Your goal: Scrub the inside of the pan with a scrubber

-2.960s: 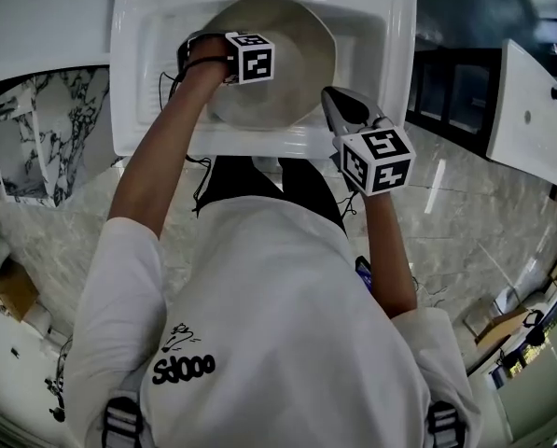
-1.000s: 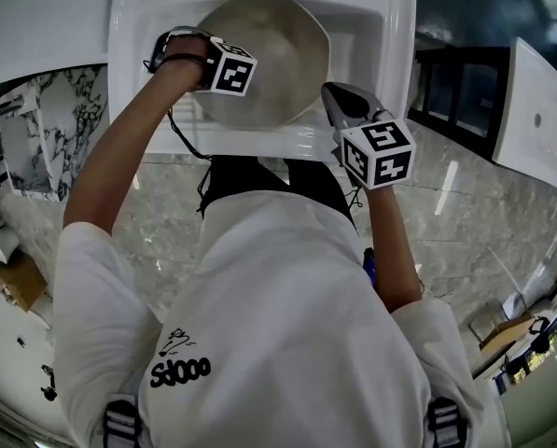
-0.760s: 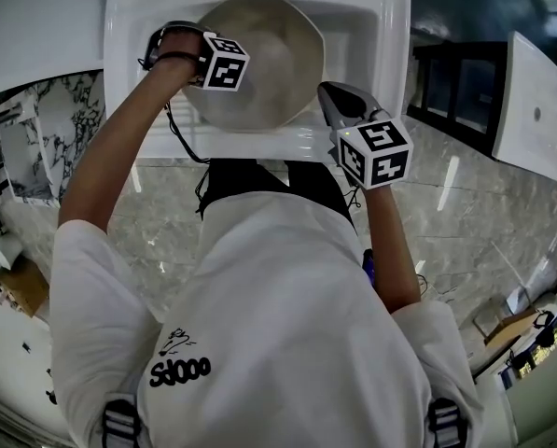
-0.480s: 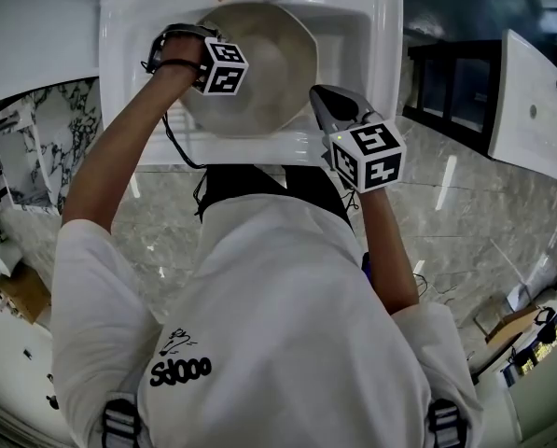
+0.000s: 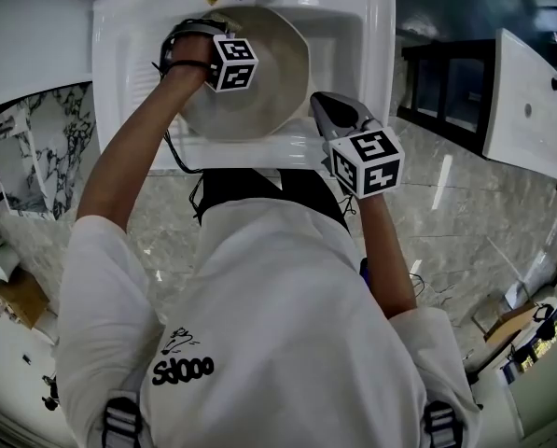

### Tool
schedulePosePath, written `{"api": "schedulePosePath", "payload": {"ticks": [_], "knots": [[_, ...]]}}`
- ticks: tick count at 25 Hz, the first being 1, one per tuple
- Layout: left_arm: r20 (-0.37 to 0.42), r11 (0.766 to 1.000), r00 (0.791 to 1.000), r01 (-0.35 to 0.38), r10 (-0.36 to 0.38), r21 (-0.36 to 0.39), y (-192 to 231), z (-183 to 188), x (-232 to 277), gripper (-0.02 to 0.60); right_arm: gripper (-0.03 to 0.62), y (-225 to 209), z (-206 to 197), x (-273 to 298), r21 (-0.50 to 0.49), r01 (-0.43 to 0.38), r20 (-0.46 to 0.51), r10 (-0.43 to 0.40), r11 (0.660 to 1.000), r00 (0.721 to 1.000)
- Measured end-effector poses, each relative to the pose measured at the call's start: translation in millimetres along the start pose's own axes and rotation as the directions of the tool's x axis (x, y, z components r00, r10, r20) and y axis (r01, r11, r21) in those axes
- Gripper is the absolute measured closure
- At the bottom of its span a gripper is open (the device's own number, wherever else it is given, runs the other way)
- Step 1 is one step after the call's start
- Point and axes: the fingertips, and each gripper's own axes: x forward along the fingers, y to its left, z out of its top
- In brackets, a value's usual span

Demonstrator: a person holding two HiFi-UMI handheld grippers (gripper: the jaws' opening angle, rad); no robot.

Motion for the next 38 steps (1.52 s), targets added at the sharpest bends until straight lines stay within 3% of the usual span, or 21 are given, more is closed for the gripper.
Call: {"api": "schedulePosePath", "payload": {"ticks": [5, 10, 18, 23, 28, 30, 32, 35, 38], "knots": [[0.062, 0.995, 0.995, -0.080, 0.084, -0.061, 19, 18, -6, 0.515, 0.585, -3, -5, -6, 0.010, 0.006, -0.007, -0.006, 1.000, 1.000], [0.145, 0.976, 0.970, -0.177, 0.194, -0.125, 37, 36, -18, 0.515, 0.585, 1, -3, -15, -0.010, 0.007, 0.001, -0.007, 1.000, 1.000], [0.252, 0.960, 0.938, -0.191, 0.240, -0.206, 42, 57, -46, 0.515, 0.585, -2, 7, -36, 0.014, 0.049, 0.052, -0.050, 0.999, 0.997], [0.338, 0.923, 0.897, -0.162, 0.286, -0.350, 31, 47, -77, 0.515, 0.585, -6, 25, -40, 0.022, 0.075, 0.091, -0.077, 0.997, 0.993], [0.418, 0.845, 0.834, -0.101, 0.360, -0.525, 27, 21, -117, 0.515, 0.585, 6, 60, -41, -0.023, 0.089, 0.144, -0.085, 0.996, 0.986], [0.454, 0.805, 0.801, -0.059, 0.392, -0.591, 25, 9, -134, 0.515, 0.585, 13, 77, -43, -0.042, 0.095, 0.175, -0.086, 0.995, 0.981], [0.502, 0.743, 0.750, 0.021, 0.431, -0.669, 25, -6, -154, 0.515, 0.585, 20, 97, -47, -0.065, 0.101, 0.215, -0.085, 0.993, 0.973], [0.550, 0.616, 0.657, 0.162, 0.515, -0.771, 26, -38, -190, 0.515, 0.585, 36, 132, -51, -0.132, 0.111, 0.287, -0.069, 0.985, 0.955], [0.555, 0.539, 0.577, 0.222, 0.599, -0.813, 28, -71, -225, 0.515, 0.585, 52, 169, -58, -0.204, 0.137, 0.358, -0.056, 0.969, 0.932]]}}
